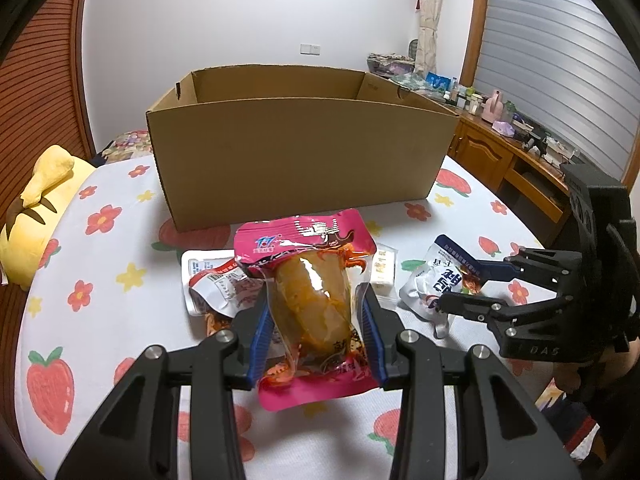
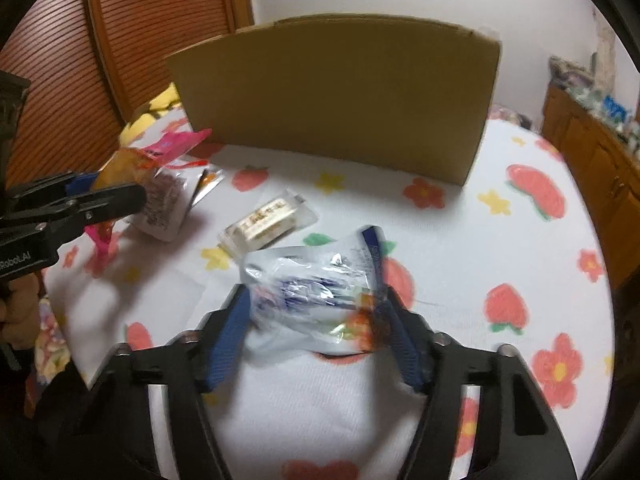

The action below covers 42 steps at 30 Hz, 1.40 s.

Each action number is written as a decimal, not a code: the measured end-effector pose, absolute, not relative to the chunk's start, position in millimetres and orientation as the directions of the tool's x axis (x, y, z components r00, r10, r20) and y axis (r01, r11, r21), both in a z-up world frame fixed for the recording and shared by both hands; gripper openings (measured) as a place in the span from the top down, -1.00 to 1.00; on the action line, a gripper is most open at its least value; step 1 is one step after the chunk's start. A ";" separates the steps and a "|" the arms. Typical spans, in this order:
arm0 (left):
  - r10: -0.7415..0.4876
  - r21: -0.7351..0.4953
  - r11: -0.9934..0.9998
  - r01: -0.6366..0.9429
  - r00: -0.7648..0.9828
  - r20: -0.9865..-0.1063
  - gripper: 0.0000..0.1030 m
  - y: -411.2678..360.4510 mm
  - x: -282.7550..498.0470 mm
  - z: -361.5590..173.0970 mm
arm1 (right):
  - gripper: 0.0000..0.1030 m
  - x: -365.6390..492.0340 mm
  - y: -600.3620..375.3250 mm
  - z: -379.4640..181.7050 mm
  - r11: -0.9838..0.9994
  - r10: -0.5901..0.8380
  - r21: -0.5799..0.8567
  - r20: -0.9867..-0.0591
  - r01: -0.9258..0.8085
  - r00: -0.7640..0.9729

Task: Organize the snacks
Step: 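Close right tool on the white duck-neck pack while left tool lifts the pink pack, then carry both packs over the box and open both tools to drop them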

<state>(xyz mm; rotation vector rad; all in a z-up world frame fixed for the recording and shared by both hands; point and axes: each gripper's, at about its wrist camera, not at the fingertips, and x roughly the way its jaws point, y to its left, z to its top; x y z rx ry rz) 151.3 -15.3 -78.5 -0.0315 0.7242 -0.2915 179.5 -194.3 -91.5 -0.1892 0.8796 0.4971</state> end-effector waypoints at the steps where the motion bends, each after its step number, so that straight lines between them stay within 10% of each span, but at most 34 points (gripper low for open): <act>1: -0.274 -0.129 0.959 0.253 0.711 -0.648 0.23 -15.6 150.4 -78.6 | -0.02 179.9 -194.3 -91.6 0.871 0.340 0.048 -0.777 -0.489 0.529; 8: -0.274 -0.130 0.959 0.251 0.712 -0.647 0.23 -15.1 150.6 -78.4 | 0.09 180.4 -198.1 -89.3 0.872 0.364 0.086 -0.772 -0.482 0.521; 11: -0.275 -0.130 0.959 0.252 0.711 -0.647 0.23 -14.8 151.1 -78.5 | 0.62 179.6 -202.1 -83.9 0.870 0.386 0.116 -0.763 -0.479 0.518; 16: -0.276 -0.131 0.959 0.253 0.713 -0.644 0.23 -13.6 151.2 -77.7 | 0.90 180.0 -202.3 -84.8 0.868 0.387 0.119 -0.771 -0.482 0.507; 42: -0.283 -0.100 0.956 0.277 0.767 -0.575 0.23 -12.8 163.1 -25.1 | 1.00 169.2 -185.0 -0.4 0.840 0.384 -0.037 -0.666 -0.542 0.640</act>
